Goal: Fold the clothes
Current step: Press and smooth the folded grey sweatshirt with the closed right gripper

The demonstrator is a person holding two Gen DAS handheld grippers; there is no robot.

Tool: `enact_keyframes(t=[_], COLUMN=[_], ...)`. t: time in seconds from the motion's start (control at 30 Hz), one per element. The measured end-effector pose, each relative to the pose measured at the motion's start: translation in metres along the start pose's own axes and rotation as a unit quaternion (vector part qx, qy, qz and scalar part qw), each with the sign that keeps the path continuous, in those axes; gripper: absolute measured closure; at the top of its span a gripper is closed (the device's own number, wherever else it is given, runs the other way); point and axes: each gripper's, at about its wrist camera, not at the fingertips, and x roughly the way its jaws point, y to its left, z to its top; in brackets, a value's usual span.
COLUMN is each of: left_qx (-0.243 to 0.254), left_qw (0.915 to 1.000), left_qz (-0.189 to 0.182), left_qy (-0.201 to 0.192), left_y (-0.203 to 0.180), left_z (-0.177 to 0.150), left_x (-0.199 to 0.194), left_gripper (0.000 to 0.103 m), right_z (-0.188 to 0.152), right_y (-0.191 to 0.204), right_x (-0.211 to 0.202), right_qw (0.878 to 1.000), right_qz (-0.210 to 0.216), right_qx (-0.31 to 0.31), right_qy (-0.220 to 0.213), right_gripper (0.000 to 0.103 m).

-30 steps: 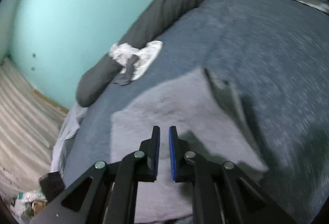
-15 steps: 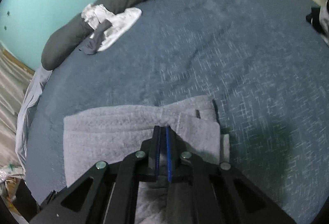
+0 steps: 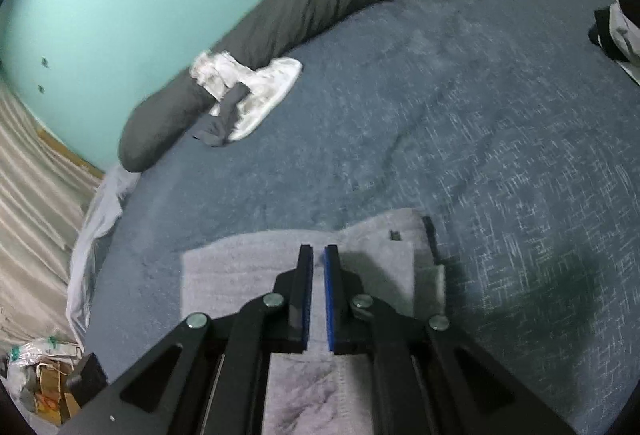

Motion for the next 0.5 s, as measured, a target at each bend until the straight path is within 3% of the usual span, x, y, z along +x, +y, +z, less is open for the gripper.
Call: enact_keyframes(t=[0.27,0.5], left_qx=[0.003,0.005], left_qw=[1.0,0.9999], left_qz=[0.005,0.011], left_qy=[-0.003,-0.004], left_y=[0.0,0.001], left_z=[0.0,0.001], left_x=[-0.001,-0.001], left_gripper=[0.0,0.0], right_z=[-0.003,-0.008], right_y=[-0.014,0.009], right_x=[0.039,-0.006], right_qw=[0.997,0.999], right_qz=[-0.057,-0.03], right_qx=[-0.009,-0.037], right_qy=[0.058,0.018], right_gripper=[0.1,0.1])
